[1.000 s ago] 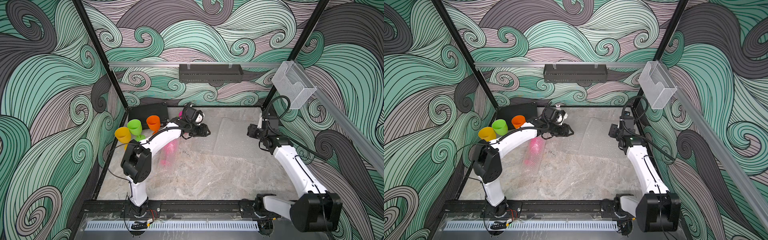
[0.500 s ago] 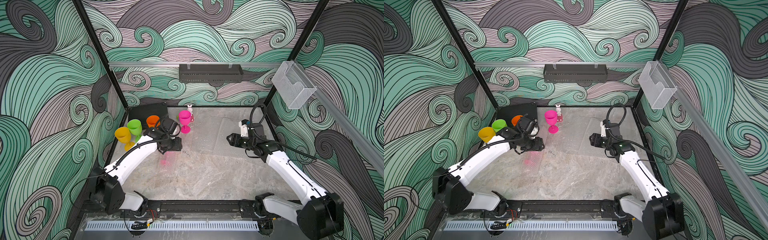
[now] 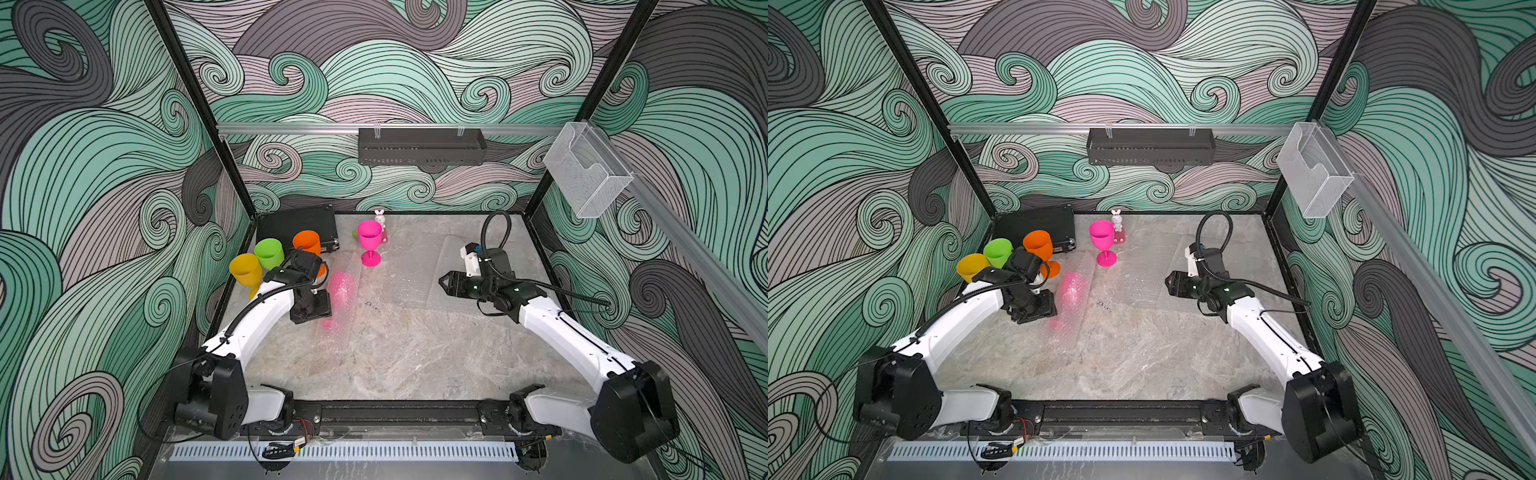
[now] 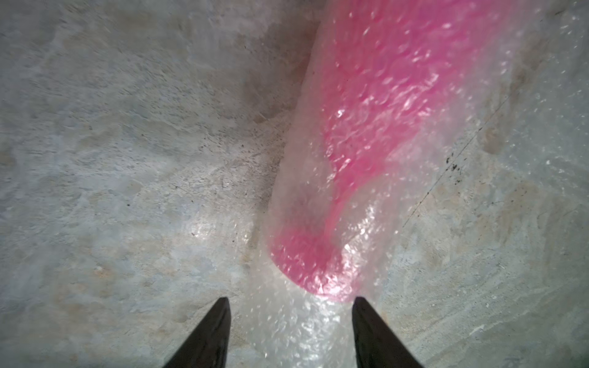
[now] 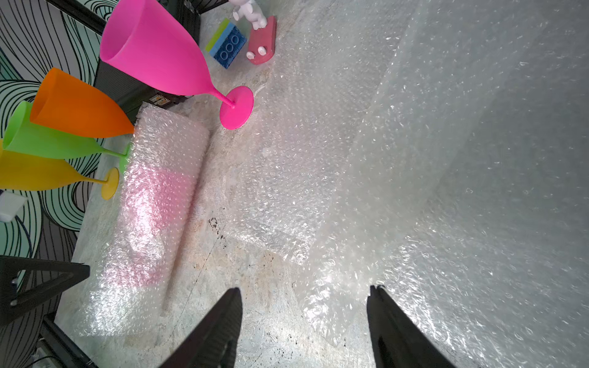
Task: Unpack wine glasses from bubble wrap
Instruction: Move the bubble wrap to the center of the board.
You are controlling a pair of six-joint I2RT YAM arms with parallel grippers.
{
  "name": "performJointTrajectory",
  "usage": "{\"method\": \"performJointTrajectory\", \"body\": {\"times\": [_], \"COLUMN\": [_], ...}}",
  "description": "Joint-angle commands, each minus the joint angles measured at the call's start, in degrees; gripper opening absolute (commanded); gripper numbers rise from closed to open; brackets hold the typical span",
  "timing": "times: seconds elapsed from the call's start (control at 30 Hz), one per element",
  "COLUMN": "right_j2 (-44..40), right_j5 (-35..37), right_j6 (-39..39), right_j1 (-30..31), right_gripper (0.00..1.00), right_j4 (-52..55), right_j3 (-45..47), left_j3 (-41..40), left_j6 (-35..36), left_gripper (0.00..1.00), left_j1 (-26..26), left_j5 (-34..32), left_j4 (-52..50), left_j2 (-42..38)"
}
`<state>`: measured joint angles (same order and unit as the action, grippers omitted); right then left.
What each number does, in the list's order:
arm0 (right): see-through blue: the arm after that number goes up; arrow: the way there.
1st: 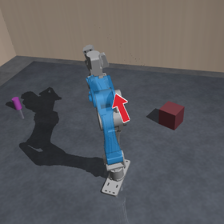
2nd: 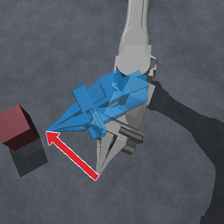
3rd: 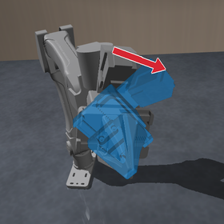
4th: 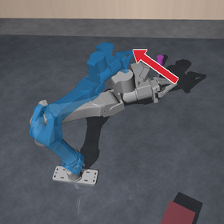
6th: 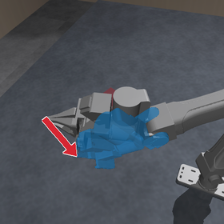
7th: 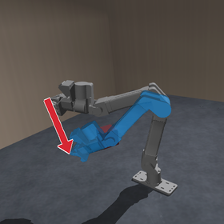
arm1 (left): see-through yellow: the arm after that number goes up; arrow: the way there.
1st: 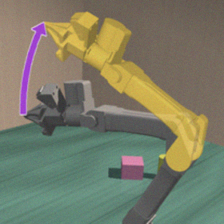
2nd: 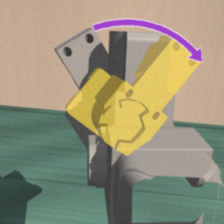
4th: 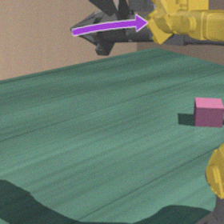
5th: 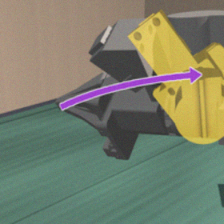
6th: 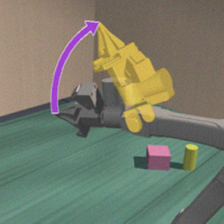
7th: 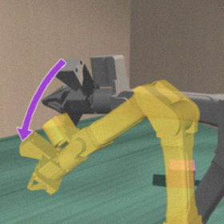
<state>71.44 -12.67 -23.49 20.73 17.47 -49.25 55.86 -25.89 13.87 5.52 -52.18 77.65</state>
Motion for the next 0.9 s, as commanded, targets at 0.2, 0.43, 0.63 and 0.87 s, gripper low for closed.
{"method": "performJointTrajectory", "body": {"times": [0.2,0.43,0.63,0.87], "right_j2": [1.8,3.6,3.8,3.7], "right_j5": [-1.3,-1.8,-1.8,-2.2], "right_j6": [-0.8,-1.1,-1.2,-1.1], "right_j1": [1.2,2.5,2.8,3.5], "right_gripper": [0.65,0.62,0.62,0.61], "right_j4": [-2.1,-2.7,-2.9,-3.0], "right_j3": [0.0,-0.3,-0.3,-0.1], "left_j3": [-2.7,-4.4,-5.2,-5.1], "left_j6": [0.7,0.5,0.6,1.5], "left_gripper": [0.53,0.33,0.15,0.01], "left_j1": [-0.4,0.1,1.4,4.9], "left_j5": [10.7,15.7,18.3,19.3], "left_j4": [6.6,9.2,10.4,11.0], "left_j2": [2.9,3.1,2.0,-0.7]}}
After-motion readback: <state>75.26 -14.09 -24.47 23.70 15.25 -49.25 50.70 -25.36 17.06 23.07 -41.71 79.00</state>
